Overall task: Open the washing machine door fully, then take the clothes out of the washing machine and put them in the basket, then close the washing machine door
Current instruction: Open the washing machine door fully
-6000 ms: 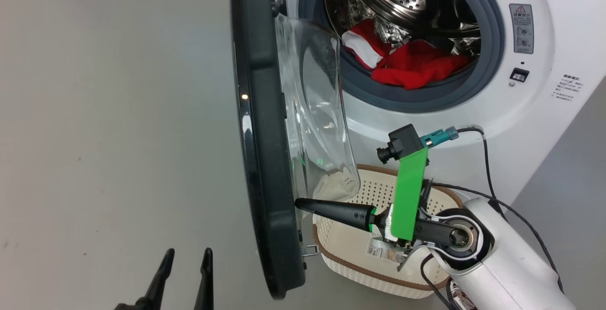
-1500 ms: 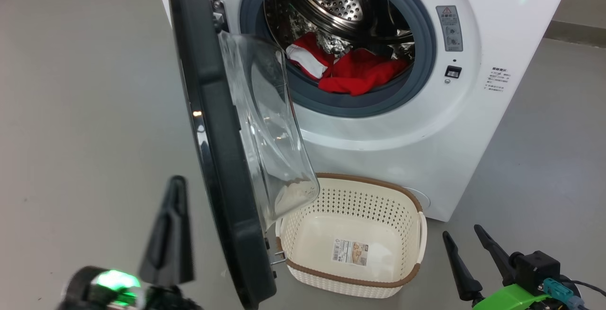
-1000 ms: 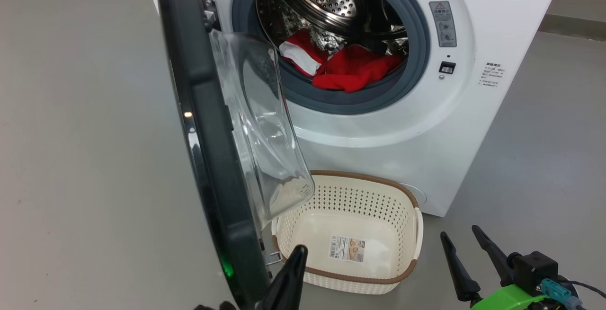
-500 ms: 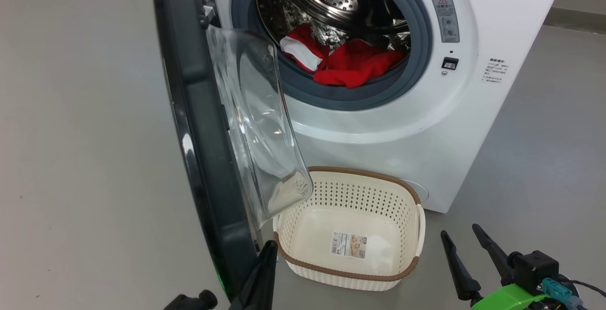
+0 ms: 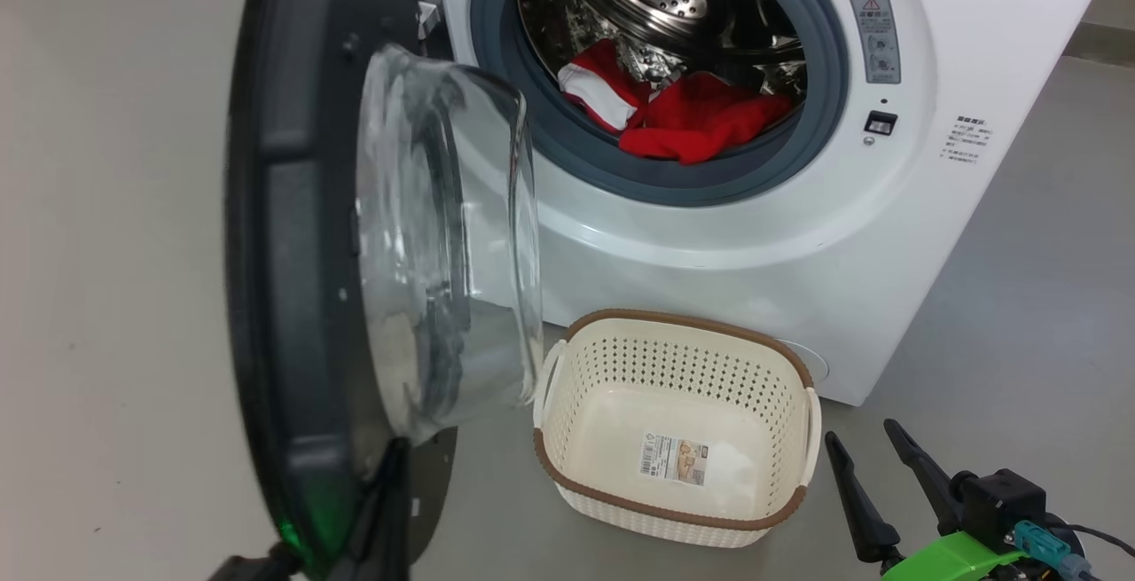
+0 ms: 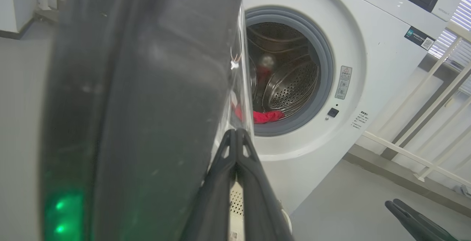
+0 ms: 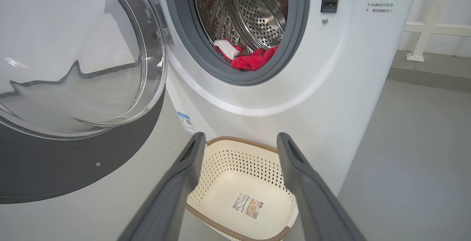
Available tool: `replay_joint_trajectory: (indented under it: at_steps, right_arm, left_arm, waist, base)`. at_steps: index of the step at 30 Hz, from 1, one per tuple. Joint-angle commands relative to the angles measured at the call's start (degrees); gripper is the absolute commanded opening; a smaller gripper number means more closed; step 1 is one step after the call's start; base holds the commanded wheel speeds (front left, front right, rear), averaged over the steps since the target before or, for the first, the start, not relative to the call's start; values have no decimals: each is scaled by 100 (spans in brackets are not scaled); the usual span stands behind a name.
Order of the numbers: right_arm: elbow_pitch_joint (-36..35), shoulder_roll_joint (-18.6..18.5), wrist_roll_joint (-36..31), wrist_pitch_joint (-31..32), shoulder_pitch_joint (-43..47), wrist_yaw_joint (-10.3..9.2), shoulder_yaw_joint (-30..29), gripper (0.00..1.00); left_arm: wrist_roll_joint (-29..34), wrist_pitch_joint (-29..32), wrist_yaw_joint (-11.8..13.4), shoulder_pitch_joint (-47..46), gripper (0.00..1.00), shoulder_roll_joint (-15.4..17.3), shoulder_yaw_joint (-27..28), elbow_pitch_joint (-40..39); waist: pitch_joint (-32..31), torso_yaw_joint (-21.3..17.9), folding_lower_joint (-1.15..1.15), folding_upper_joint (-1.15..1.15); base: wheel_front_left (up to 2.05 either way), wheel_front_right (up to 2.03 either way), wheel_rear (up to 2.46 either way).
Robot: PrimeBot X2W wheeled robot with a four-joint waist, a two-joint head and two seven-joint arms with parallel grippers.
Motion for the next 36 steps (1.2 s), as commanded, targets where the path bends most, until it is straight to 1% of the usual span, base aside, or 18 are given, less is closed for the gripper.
replay_joint_trajectory:
  at_steps: [1,6,7,15,25,36]
  right_arm:
    - [-153,-32,-93,-55,-128,35,107,100]
    - [-154,-21,-100,-55,-131,35,144,100]
    - [-154,-21,-100,-55,-131,35,144,100]
    - [-154,-45,-86,-55,-181,35,183,100]
    - [-171,-105,-93,-55,-226,35,202,100]
    - [-182,-169,-86,-55,-301,35,255,100]
  left_arm:
    - [86,-36,47,-69,0,41,426,-164]
    - [247,-36,-41,-70,0,47,1016,-157]
    - [247,-36,-41,-70,0,47,1016,-157]
    - [475,-36,-186,-281,0,97,1904,34]
    - [747,-36,-418,-873,0,365,2928,599]
    - [1031,-36,-735,-1656,0,730,3810,1544]
  waist:
    - [3,23,0,0]
    - [19,37,0,0]
    - [19,37,0,0]
    - [119,-16,0,0]
    - [267,-104,0,0]
    - [430,-199,0,0]
  base:
    - [0,0,0]
    - [0,0,0]
    - [0,0,0]
    - [0,0,0]
    - [0,0,0]
    - [0,0,0]
